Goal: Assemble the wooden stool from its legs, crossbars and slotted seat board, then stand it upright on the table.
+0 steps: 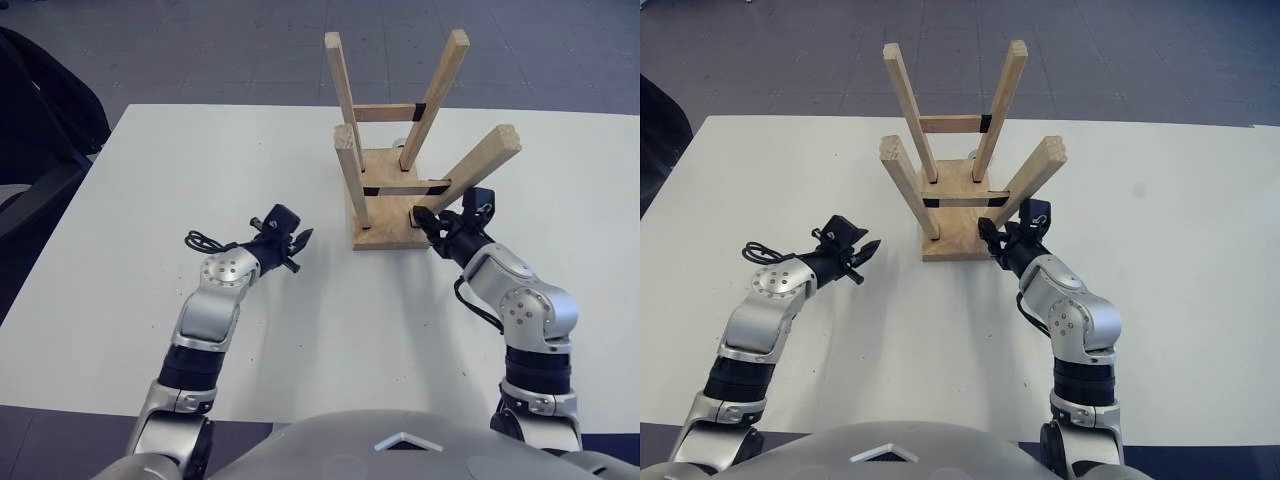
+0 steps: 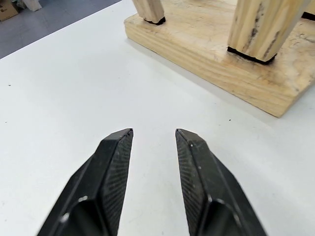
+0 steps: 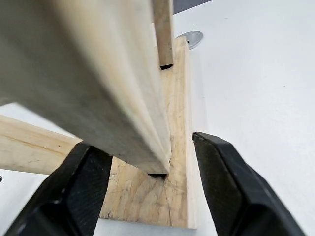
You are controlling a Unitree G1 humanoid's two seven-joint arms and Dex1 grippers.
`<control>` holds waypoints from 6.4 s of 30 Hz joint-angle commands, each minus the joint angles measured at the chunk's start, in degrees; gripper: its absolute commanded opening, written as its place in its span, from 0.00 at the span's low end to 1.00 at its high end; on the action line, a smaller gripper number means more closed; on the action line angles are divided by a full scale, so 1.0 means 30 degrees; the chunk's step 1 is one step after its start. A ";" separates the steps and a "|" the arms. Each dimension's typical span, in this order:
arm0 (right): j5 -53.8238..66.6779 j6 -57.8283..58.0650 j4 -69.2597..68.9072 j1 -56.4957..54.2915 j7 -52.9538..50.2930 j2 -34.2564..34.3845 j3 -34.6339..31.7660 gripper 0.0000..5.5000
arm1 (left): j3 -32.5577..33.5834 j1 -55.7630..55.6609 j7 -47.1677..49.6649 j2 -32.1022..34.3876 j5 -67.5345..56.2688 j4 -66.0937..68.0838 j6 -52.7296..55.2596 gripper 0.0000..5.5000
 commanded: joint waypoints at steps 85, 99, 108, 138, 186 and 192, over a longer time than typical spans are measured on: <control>-0.2176 -0.5728 1.0013 -0.6376 2.5468 -1.2567 -0.0462 0.41 | 0.8964 -0.3195 -0.9519 0.6718 -1.1344 0.1269 0.3004 0.39; -0.1772 -0.5473 1.0570 -0.9023 2.9409 -1.2181 0.2061 0.41 | 0.4363 -0.7007 -1.5230 0.7439 -1.3497 0.2392 0.3470 0.45; -0.1160 -0.5104 0.9819 -0.9278 2.9835 -1.1815 0.1949 0.41 | 0.3193 -0.7633 -1.6283 0.7539 -1.3283 0.2940 0.3455 0.45; -0.0161 -0.4405 0.8325 -0.8859 2.8668 -1.1436 0.1950 0.23 | 0.3235 -0.6958 -1.5776 0.6983 -1.3113 0.3422 0.3188 0.46; 0.3851 -0.0506 0.2273 -0.9046 1.8368 -0.9428 -0.2758 0.29 | 0.3185 -0.5752 -1.5122 0.6791 -1.3028 0.2685 0.3212 0.46; 0.4969 0.0740 0.0324 -0.9116 1.5894 -0.8141 -0.2122 0.29 | 0.3145 -0.5625 -1.4983 0.6679 -1.3085 0.2452 0.3271 0.46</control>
